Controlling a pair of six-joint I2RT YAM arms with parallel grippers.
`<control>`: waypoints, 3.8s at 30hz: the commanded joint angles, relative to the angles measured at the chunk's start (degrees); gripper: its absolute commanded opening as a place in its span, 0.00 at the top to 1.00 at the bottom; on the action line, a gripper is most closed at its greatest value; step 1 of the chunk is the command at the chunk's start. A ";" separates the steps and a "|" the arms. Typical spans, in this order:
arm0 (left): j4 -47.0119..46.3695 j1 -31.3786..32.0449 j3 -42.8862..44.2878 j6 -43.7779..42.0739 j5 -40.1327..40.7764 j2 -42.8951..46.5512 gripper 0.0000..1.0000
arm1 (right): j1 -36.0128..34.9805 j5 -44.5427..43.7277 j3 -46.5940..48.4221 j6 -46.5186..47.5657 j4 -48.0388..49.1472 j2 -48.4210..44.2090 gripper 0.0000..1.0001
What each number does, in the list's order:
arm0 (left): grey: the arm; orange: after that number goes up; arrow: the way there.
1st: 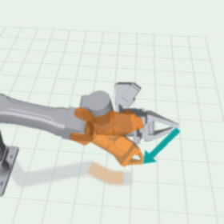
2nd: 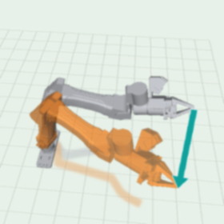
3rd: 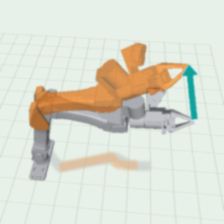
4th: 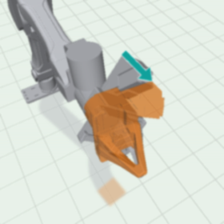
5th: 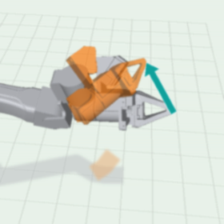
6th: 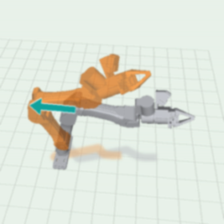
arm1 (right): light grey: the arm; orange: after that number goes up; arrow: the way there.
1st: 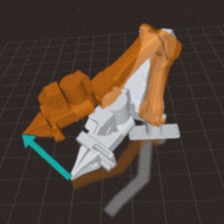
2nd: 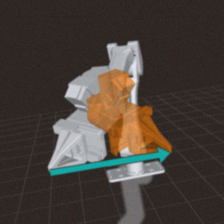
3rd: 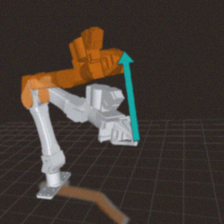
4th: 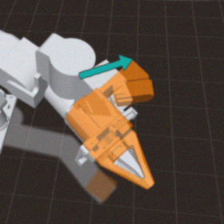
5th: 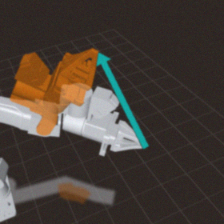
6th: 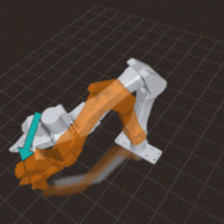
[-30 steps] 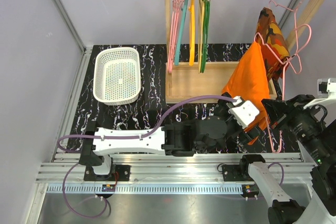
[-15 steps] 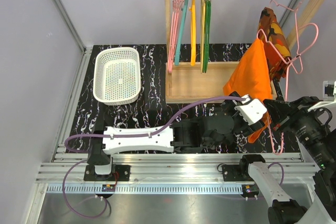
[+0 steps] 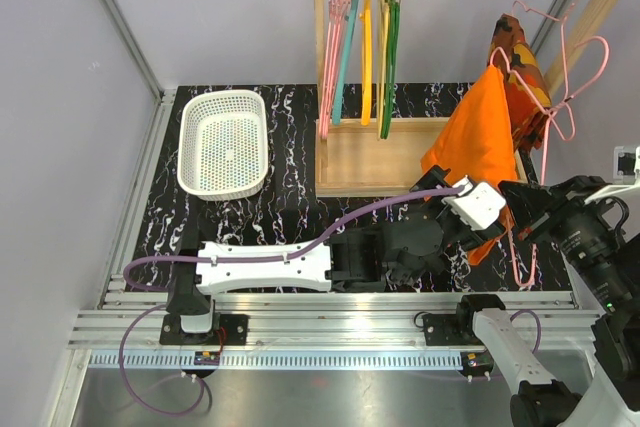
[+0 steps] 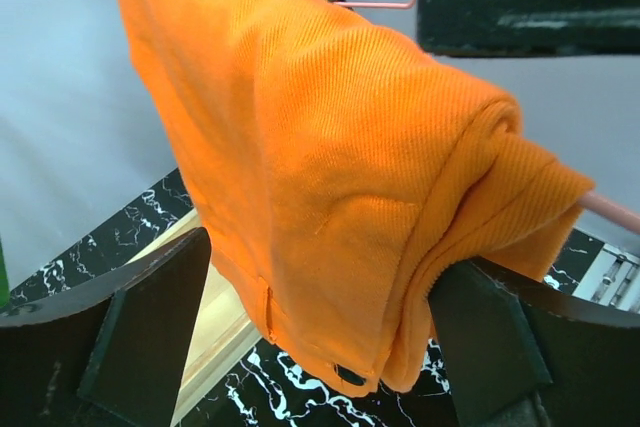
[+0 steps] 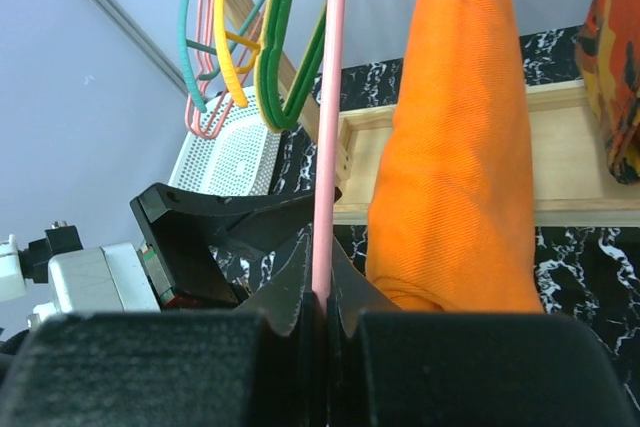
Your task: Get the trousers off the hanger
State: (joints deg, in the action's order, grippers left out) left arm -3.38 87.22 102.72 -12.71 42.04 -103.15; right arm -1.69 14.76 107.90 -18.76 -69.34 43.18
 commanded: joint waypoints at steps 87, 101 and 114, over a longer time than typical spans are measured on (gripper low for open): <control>-27.56 -1.18 -12.72 -7.77 -9.27 6.39 0.25 | 0.11 13.19 6.80 -4.53 14.67 1.38 1.00; -29.93 -1.18 -18.95 -10.40 -6.63 9.55 0.30 | 0.11 8.79 5.83 -3.29 15.11 0.85 1.00; -31.60 -1.26 -12.90 -9.71 -1.88 4.46 0.22 | 0.20 12.92 5.13 -7.51 19.77 -0.02 1.00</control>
State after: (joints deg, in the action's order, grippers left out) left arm -30.22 86.54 86.32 -23.68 36.40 -97.25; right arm -1.69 25.23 111.50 -26.28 -65.49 44.66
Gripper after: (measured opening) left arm 0.749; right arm 0.050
